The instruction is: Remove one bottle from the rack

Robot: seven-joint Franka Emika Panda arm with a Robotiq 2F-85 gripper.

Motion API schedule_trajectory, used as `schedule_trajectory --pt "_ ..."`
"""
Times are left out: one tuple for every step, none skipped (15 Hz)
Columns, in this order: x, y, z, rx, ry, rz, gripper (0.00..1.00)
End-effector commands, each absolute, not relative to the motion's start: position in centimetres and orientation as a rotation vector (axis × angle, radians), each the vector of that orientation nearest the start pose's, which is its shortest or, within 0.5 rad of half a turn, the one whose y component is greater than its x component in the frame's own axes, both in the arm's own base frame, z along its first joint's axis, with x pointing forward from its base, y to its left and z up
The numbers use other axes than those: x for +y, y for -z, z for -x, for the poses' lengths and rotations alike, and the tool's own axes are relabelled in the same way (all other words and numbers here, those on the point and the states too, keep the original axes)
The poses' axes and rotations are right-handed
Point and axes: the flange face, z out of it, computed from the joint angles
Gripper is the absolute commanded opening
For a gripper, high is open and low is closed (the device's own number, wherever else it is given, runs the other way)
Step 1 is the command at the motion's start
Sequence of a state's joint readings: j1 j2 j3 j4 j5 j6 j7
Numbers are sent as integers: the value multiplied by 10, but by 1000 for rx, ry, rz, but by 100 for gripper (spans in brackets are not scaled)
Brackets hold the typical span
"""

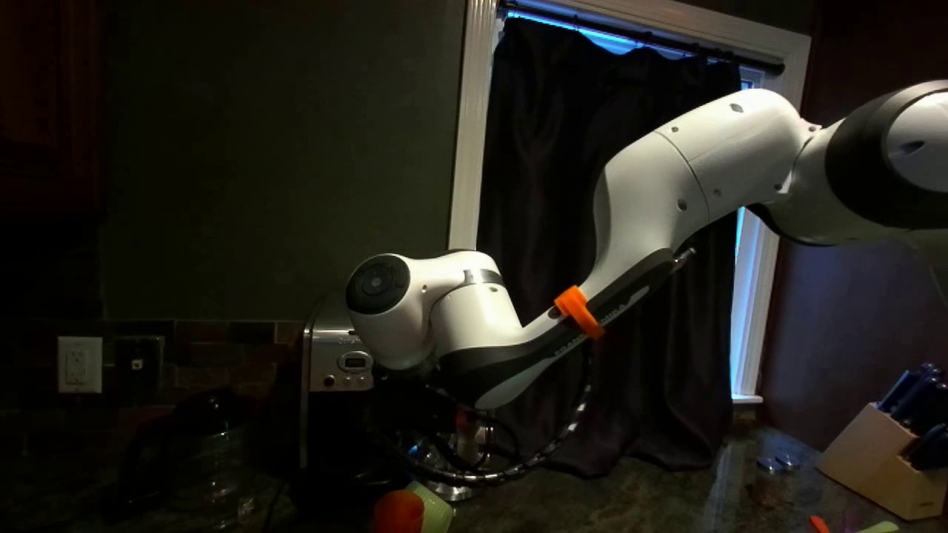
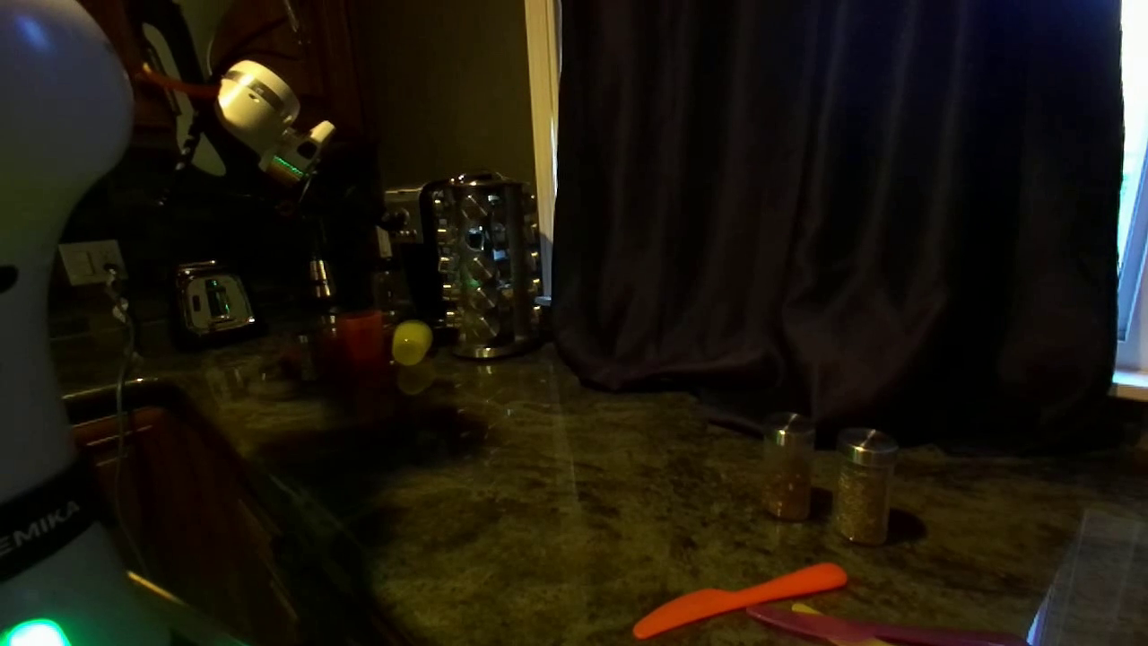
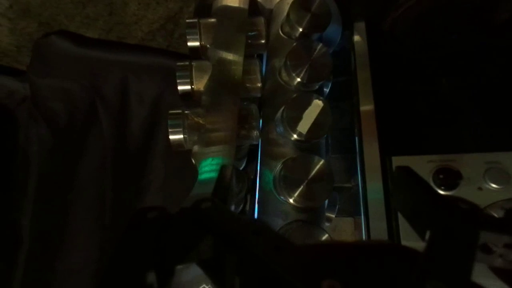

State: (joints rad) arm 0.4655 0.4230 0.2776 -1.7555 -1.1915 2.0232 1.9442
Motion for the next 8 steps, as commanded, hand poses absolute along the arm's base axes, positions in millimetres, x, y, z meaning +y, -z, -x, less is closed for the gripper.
schedule_trajectory --pt "395 -341 -542 893 1510 2952 100" --pt "394 -340 -544 878 1525 2949 100" --pt "394 -340 -546 870 1540 2945 100" --pt "392 -341 -548 867 1555 2940 100" --pt "391 -341 -550 866 1564 2938 100" --pt "389 -341 -551 867 1569 2940 100" --pt "387 -340 -553 872 1562 2942 100" --pt "385 -339 -554 876 1561 2944 100"
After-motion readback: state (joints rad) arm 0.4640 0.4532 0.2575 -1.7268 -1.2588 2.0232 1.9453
